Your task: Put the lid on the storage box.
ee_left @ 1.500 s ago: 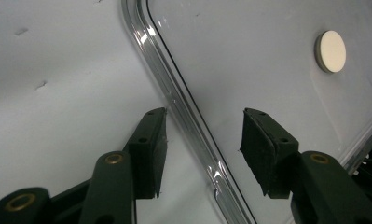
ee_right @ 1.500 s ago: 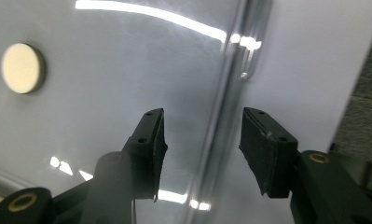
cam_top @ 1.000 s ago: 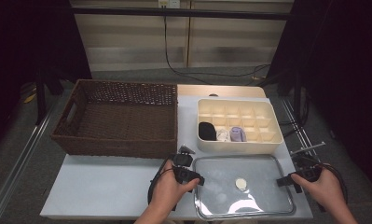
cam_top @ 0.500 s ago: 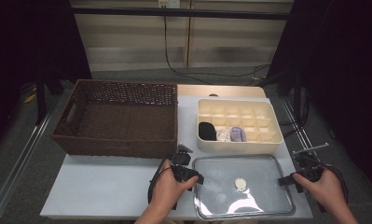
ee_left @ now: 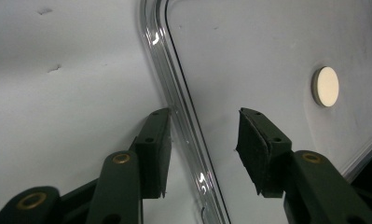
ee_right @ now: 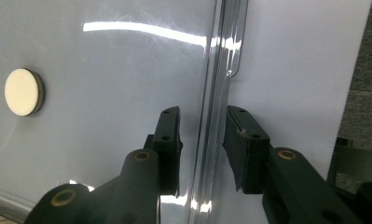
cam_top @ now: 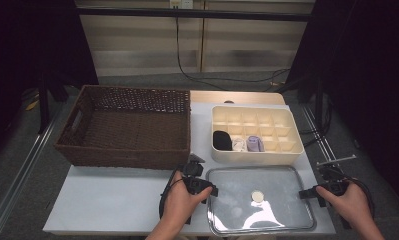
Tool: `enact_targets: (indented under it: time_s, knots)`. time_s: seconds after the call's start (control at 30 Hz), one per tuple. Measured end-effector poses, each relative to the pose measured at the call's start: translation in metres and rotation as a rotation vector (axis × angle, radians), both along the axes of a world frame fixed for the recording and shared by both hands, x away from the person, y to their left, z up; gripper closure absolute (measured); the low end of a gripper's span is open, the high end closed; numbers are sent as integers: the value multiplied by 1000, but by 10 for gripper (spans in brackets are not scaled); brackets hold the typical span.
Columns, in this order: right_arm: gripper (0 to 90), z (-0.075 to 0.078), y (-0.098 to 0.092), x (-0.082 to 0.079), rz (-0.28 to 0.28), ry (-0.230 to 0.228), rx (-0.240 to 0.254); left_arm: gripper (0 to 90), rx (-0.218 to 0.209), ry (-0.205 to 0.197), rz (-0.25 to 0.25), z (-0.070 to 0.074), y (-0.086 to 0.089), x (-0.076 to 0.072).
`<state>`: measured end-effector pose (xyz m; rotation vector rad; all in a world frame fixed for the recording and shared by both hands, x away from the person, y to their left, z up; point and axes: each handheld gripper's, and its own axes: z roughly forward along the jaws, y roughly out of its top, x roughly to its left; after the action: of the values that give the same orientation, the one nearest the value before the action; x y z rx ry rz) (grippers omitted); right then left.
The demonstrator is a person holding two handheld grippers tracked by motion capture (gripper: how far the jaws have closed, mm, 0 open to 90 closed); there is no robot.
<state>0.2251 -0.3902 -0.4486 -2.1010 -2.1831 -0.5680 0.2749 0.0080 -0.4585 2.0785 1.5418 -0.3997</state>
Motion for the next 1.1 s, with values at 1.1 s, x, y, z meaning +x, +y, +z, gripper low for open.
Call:
enact_targets:
  time_s: [1.1]
  knots:
    - [668,-3,14,2,0,1,70,659,-23,-20,-31,-3,23,18]
